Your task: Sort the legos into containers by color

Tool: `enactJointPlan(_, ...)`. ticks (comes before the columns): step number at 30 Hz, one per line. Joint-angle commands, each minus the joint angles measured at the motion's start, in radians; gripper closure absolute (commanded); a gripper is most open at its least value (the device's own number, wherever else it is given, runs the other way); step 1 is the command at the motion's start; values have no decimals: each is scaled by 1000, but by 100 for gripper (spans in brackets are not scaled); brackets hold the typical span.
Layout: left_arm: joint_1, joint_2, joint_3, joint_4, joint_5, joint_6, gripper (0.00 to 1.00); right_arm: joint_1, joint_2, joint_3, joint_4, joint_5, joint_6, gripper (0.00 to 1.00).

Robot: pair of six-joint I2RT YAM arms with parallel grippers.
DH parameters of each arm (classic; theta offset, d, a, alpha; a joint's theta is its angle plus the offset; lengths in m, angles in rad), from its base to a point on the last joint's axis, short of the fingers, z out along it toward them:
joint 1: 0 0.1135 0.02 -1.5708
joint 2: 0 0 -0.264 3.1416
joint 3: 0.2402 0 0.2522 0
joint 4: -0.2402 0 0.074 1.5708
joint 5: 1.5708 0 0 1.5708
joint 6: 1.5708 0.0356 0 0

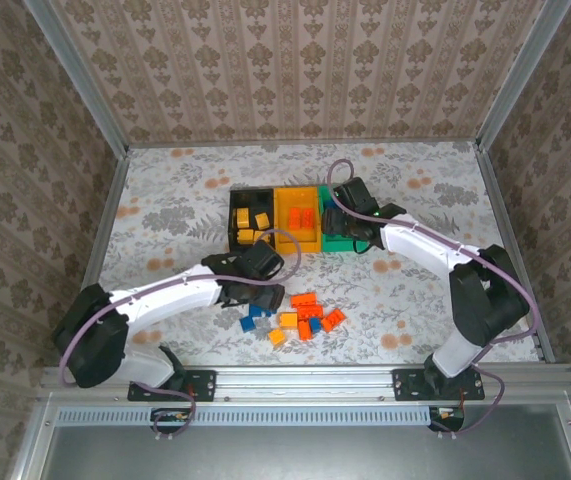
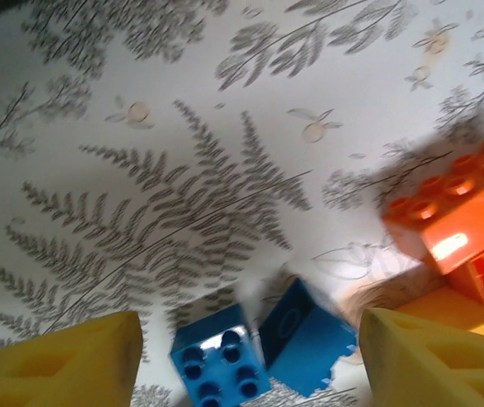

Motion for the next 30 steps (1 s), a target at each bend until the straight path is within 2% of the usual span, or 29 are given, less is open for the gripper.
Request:
enactJointPlan(1,-34,29,46,-76,-67,48,35,-7,-31,-17,24,15,17,30)
enactJointPlan(10,-116,102,54,-116,-82,51,43,-22,-35,-30,26,22,21,30)
enactJointPlan(22,-118,165,55,-66,-50,73,57,-44,-67,-37,19,30,19,30)
enactJointPlan(30,-117,147,60,-77,-54,67,74,-58,-79,-50,23,35,21,30)
